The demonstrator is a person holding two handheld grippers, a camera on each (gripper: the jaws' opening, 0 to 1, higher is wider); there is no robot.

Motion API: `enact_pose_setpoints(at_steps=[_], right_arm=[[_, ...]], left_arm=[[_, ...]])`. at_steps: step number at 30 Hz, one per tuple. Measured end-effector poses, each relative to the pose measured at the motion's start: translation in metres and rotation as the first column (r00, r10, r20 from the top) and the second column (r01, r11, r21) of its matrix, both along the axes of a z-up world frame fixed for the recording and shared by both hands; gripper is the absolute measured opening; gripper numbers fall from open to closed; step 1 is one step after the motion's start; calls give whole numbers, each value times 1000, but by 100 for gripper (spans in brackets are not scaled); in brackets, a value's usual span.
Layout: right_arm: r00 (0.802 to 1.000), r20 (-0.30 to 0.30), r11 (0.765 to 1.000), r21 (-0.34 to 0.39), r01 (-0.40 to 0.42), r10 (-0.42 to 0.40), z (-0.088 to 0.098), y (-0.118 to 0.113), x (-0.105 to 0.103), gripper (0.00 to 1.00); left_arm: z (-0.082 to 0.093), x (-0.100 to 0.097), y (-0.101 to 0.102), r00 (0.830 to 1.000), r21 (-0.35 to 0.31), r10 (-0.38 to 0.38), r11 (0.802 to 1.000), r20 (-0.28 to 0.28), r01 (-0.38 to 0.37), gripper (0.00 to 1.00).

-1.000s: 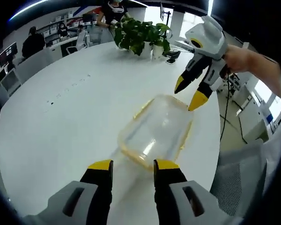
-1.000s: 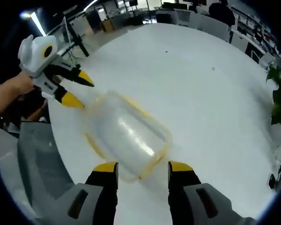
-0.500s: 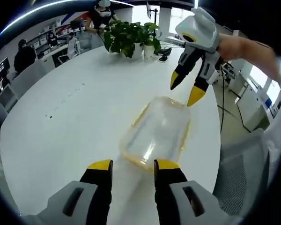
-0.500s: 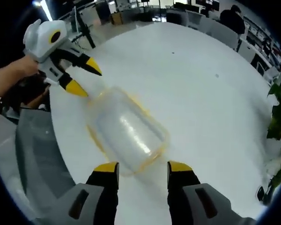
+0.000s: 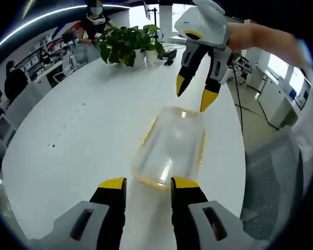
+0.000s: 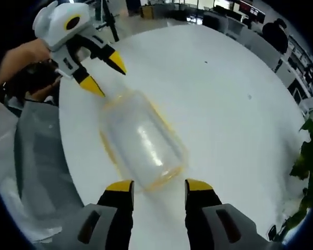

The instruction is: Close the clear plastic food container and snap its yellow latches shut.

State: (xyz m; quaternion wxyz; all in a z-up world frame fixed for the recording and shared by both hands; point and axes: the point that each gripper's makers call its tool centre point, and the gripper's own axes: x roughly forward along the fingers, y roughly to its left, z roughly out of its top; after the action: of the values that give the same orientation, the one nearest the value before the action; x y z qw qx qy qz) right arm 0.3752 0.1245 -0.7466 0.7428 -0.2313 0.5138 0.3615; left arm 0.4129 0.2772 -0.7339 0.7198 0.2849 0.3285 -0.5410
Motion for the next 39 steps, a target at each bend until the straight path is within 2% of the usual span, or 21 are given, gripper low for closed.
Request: enact_pose_setpoints(at_steps=[5, 9, 11, 20, 28, 39], right_arm=[[999, -5, 999, 9, -32, 32, 1, 4, -1, 35], [997, 2, 997, -21, -77, 77, 0, 5, -1, 34], [991, 25, 991, -23, -134, 135, 2, 9, 0, 34], [984, 33, 985, -21, -173, 173, 2, 14, 1, 33], [975, 43, 975, -39, -217, 219, -2, 16, 2, 32], [966, 55, 967, -20, -254, 254, -4, 28, 6, 31]], left_arm=[[1, -1, -3, 999, 13, -34, 999, 16, 34, 31], [1, -2, -7, 998, 19, -66, 998, 23, 65, 31], [0, -4, -8, 996, 29, -86, 996, 27, 85, 30], [-2, -7, -18, 987, 51, -150, 988, 49, 148, 27], [-5, -10, -26, 983, 46, -177, 983, 39, 175, 27], [-9, -18, -45, 977, 32, -211, 977, 35, 210, 26]])
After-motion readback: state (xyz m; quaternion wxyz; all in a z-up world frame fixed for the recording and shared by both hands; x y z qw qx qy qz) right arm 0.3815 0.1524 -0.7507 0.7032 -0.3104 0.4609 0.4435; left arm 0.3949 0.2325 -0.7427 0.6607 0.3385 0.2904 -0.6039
